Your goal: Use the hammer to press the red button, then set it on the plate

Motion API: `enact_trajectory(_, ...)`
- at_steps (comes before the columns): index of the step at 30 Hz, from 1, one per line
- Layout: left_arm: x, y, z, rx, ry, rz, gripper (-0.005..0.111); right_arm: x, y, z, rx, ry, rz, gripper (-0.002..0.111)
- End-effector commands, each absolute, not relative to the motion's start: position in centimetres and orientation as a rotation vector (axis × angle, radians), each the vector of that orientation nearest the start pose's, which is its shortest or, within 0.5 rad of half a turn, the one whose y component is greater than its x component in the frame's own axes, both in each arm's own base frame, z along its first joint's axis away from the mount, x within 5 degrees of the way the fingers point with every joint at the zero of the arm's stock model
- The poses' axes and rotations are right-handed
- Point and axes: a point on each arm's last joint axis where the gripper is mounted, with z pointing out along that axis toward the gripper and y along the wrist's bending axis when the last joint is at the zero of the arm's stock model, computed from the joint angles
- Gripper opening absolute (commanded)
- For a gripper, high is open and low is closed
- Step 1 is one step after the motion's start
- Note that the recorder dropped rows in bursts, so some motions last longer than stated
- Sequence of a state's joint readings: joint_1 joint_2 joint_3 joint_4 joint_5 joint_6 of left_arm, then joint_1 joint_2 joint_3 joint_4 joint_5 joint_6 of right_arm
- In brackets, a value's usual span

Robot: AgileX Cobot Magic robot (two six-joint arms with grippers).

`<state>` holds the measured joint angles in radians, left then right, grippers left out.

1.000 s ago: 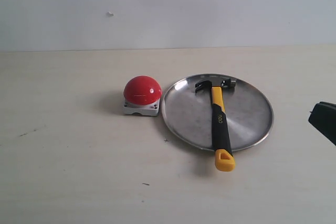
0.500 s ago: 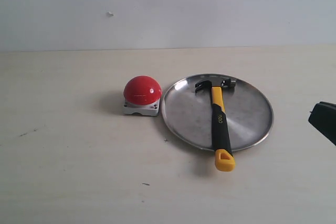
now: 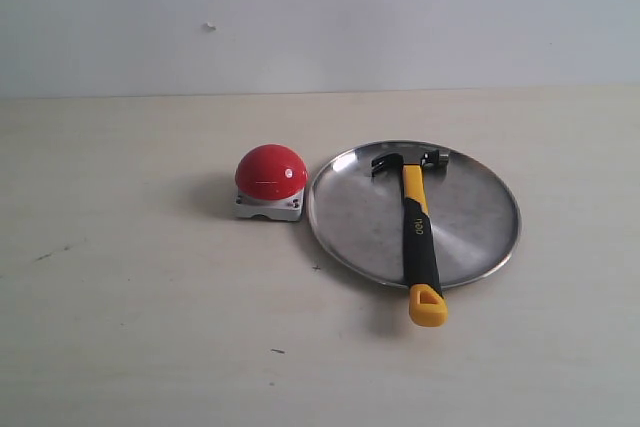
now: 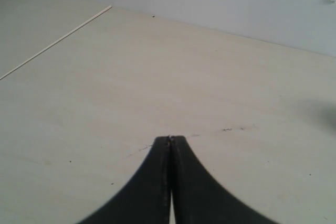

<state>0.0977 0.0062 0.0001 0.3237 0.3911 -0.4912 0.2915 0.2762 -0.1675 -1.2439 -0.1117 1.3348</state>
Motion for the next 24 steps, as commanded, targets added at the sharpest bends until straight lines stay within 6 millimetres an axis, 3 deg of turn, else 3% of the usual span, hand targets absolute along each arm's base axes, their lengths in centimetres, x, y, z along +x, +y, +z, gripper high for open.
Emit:
enact_trajectory(1, 5.1, 1.6, 18.0, -0.351, 1.815, 0.048, 0.0, 6.7, 1.9, 26.1, -0.113, 1.471, 0.273, 0.0)
enact_trajectory(13, 5.1, 1.6, 18.0, -0.351, 1.815, 0.048, 0.0, 6.1, 1.5, 26.3, -0.055, 1.433, 0.264, 0.0)
enact_trajectory(17, 5.1, 1.6, 18.0, -0.351, 1.815, 0.048, 0.0, 6.3, 0.0, 25.3, 0.195, 1.537, 0.253, 0.0)
enact_trajectory(20, 5.1, 1.6, 18.0, -0.351, 1.815, 0.048, 0.0, 5.9, -0.2, 23.9, 0.096, 1.679, 0.114, 0.0)
enact_trajectory(24, 5.1, 1.6, 18.0, -0.351, 1.815, 0.048, 0.0, 5.3, -0.1, 23.9, 0.067, 1.635, 0.093, 0.0)
